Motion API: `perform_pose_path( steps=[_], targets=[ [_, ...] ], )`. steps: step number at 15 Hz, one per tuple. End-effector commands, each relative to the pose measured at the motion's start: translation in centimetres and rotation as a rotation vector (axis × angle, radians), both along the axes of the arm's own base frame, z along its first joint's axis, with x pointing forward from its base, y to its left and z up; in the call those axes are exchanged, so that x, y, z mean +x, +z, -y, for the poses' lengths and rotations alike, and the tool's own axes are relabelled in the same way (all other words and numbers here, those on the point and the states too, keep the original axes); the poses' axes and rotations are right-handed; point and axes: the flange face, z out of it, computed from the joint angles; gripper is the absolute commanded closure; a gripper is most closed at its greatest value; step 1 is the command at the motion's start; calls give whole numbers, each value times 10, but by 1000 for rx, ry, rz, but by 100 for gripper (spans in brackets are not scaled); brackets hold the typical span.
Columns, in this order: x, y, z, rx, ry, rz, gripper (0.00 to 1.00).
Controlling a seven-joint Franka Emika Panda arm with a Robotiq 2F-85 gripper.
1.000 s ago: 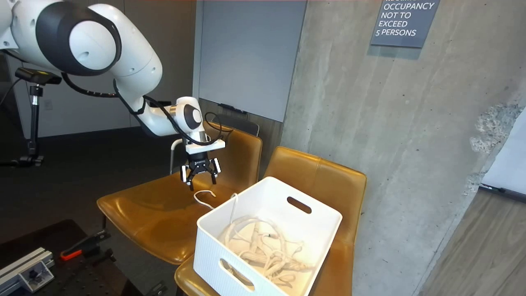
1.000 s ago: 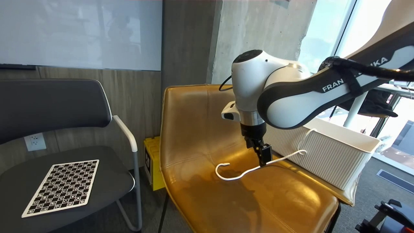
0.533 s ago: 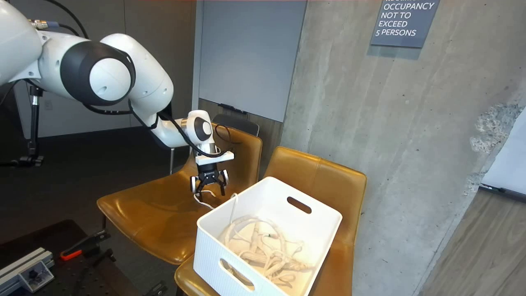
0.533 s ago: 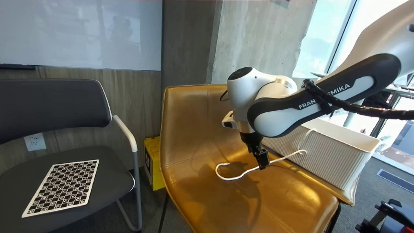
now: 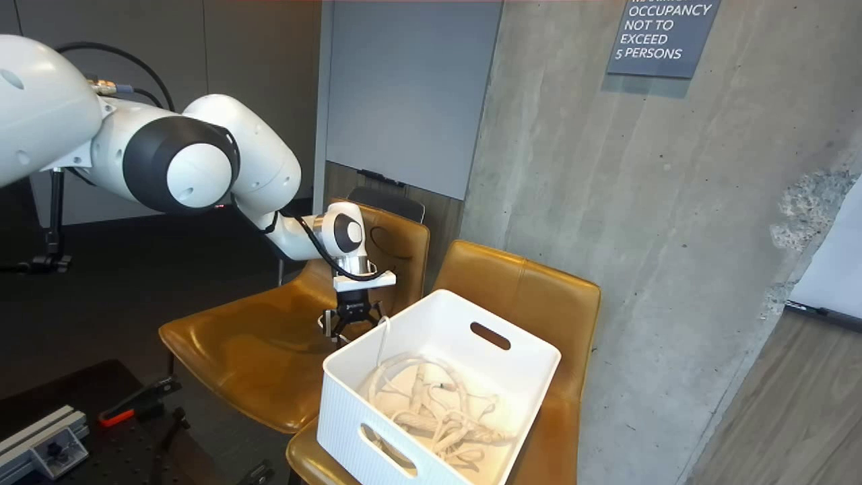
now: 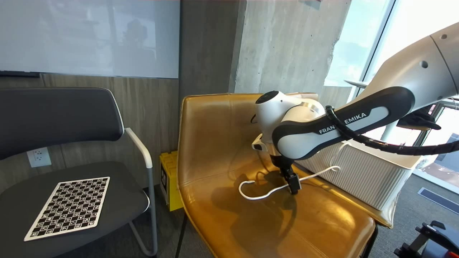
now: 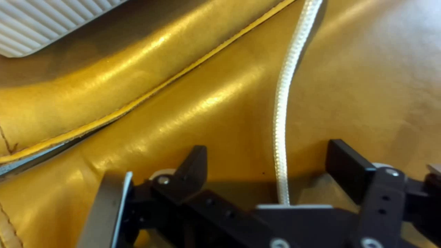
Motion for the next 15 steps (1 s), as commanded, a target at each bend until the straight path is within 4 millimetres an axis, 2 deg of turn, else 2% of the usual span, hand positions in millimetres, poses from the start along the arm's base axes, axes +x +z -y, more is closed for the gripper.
perform_pose_path(
  steps=[1, 7, 9, 12, 15],
  targets=[
    [0, -16, -3, 2, -35, -37, 40],
    [-7, -13, 0, 21, -92, -83, 87],
    [-9, -12, 3, 29, -112, -86, 99],
    [-10, 1, 6, 27, -161, -69, 100],
    [-11, 54, 13, 10, -288, 2, 100]
  ],
)
